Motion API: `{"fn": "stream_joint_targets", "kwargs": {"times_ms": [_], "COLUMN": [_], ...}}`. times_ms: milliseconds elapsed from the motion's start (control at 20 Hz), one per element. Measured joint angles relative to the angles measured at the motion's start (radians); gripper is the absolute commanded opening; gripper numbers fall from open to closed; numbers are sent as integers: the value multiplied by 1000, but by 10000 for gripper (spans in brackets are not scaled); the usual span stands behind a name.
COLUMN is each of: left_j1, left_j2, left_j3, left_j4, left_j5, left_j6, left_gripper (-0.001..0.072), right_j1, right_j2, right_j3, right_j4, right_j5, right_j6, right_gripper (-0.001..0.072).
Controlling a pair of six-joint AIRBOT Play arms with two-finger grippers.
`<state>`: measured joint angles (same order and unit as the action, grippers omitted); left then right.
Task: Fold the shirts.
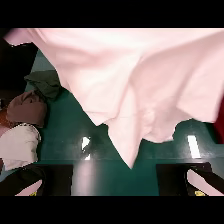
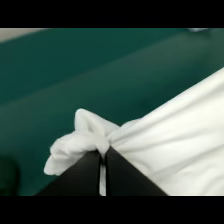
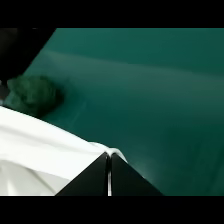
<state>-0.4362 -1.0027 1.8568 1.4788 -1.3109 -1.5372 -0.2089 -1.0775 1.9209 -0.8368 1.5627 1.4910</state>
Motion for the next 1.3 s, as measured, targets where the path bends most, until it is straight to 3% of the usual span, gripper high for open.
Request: {"fn": "stream_joint_targets", "kwargs": {"times_ms": [250, 450, 500, 550, 600, 650, 850, 1000, 1150, 1300], "left_j1": [23, 134, 170, 206, 240, 275, 377, 395, 356, 285], "left_j2": [-164, -344, -378, -410, -431, -446, -472, -471, -415, -318], "left_j3": [-244, -306, -312, -317, -320, -322, -329, -386, -554, -795], "left_j4": [69, -41, -82, -130, -170, -207, -312, -338, -353, -408], "left_j5": [44, 168, 196, 223, 237, 255, 220, 154, 167, 270], "left_j6": [-8, -18, -23, -26, -31, -36, -46, -39, -35, -37], "left_gripper": [25, 50, 323, 582, 605, 603, 602, 602, 602, 602], "right_j1": [219, 253, 247, 237, 221, 204, 121, 71, 30, 10], "right_j2": [-225, -390, -425, -454, -481, -503, -545, -525, -485, -447], "right_j3": [-216, -308, -311, -306, -291, -271, -165, -123, -107, -100], "right_j4": [-97, -122, -122, -122, -124, -121, -91, -79, -78, -76], "right_j5": [-13, -133, -160, -177, -193, -198, -154, -103, -66, -48], "right_j6": [-2, -18, -20, -21, -22, -24, -26, -33, -48, -56], "right_gripper": [18, 19, 23, 106, 377, 450, 446, 294, 294, 294]}}
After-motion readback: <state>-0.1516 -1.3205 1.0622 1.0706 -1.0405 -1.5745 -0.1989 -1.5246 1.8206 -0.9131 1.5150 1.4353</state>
